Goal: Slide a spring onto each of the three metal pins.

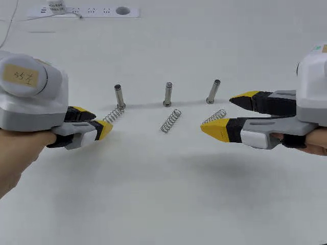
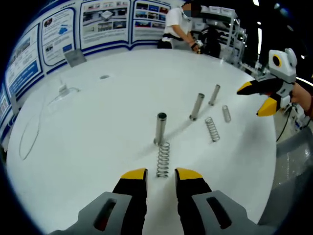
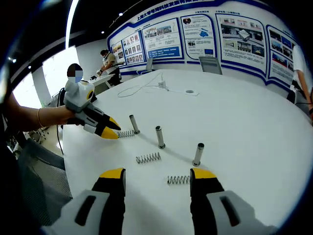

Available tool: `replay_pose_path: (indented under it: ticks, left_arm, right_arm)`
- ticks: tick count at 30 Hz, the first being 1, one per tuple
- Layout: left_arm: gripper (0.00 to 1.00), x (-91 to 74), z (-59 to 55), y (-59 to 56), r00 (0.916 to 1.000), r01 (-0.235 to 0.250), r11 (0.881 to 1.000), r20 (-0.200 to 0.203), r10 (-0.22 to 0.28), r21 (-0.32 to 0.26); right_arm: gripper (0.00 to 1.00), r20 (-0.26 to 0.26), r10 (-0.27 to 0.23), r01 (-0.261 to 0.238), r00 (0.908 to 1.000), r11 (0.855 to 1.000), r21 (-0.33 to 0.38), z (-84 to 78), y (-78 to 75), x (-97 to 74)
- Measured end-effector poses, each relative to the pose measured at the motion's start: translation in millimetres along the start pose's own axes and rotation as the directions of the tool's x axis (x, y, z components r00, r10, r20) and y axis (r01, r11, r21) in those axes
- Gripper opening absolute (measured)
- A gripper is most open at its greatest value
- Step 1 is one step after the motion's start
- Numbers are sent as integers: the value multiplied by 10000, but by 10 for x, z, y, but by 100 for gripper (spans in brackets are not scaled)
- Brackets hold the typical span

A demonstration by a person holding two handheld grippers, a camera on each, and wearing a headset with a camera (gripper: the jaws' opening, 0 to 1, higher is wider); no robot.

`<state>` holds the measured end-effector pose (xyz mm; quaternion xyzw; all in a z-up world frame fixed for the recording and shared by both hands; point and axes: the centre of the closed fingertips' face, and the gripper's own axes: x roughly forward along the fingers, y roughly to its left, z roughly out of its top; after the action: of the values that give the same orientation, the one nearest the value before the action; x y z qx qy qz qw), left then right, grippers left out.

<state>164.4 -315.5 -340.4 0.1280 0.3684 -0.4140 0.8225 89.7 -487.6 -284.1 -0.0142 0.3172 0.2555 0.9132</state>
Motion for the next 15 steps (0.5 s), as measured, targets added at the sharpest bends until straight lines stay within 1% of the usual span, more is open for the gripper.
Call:
replay_pose_path:
  ticks: [4,10,15]
  left_arm:
    - [21,24,4,-14,9998,154,9999,-87,-153,76]
    - [19,58,-16,-42,9991,330,9994,-261,-327,130]
    - [16,76,-46,-53,9986,359,9993,-400,-353,139]
  right_arm:
    - [54,-37,-1,1,10000,10000,15,-8,6,7]
    - [54,-126,-73,70,9999,9998,-181,8,-11,20]
    - [54,-102,-35,33,9999,9998,-181,17,1,24]
